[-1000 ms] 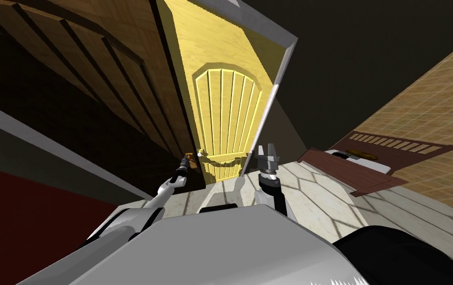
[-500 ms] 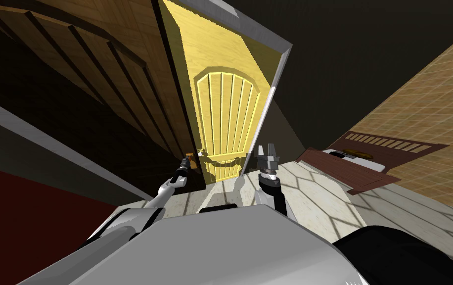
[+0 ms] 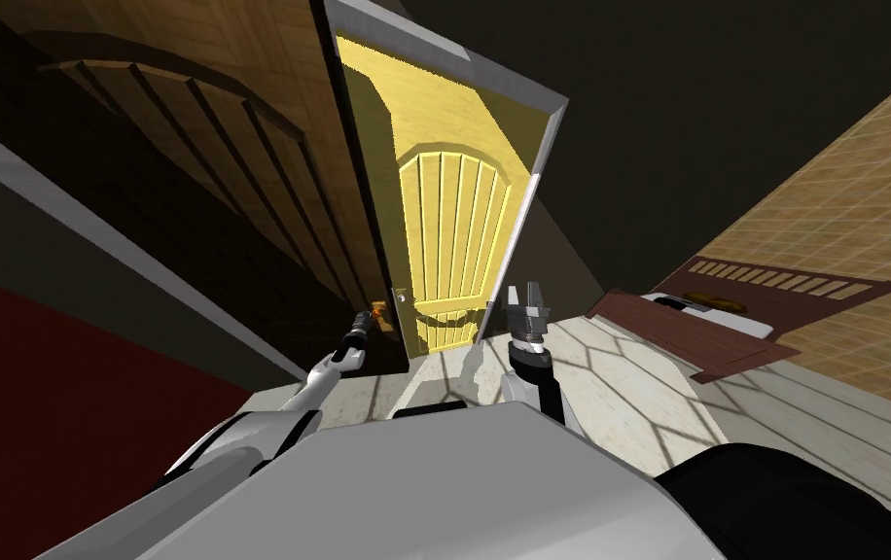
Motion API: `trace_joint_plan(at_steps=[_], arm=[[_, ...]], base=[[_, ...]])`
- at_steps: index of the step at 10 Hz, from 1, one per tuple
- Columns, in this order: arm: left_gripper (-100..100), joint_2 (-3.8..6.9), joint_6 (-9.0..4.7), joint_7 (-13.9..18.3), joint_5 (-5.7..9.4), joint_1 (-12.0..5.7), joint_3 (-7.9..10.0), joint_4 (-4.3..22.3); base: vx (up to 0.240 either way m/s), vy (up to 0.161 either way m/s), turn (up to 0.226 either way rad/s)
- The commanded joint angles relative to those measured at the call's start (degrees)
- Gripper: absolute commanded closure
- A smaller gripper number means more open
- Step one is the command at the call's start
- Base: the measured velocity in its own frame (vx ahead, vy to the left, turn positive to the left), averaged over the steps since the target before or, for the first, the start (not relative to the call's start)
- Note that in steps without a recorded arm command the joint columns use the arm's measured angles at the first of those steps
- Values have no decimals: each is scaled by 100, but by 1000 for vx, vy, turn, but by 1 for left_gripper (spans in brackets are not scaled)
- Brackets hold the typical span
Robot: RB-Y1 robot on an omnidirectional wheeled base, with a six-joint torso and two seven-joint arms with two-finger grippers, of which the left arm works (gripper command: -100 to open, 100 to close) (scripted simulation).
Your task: Pull the door open
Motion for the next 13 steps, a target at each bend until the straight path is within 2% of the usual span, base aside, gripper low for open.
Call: trace_joint_plan(at_steps=[1,2,9,11,13], arm=[[100,78,21,55,-2,93,-21,-31],[-100,26,-35,66,-20,0,-72,39],[-100,-84,36,278,-131,-143,-448,-153],[-100,-93,67,265,-132,-131,-448,-203],[-100,-97,45,249,-127,-124,-416,-179]], base=[[-151,112,38],[-224,71,-38],[-187,7,-55],[-114,7,-18],[110,19,-15]])
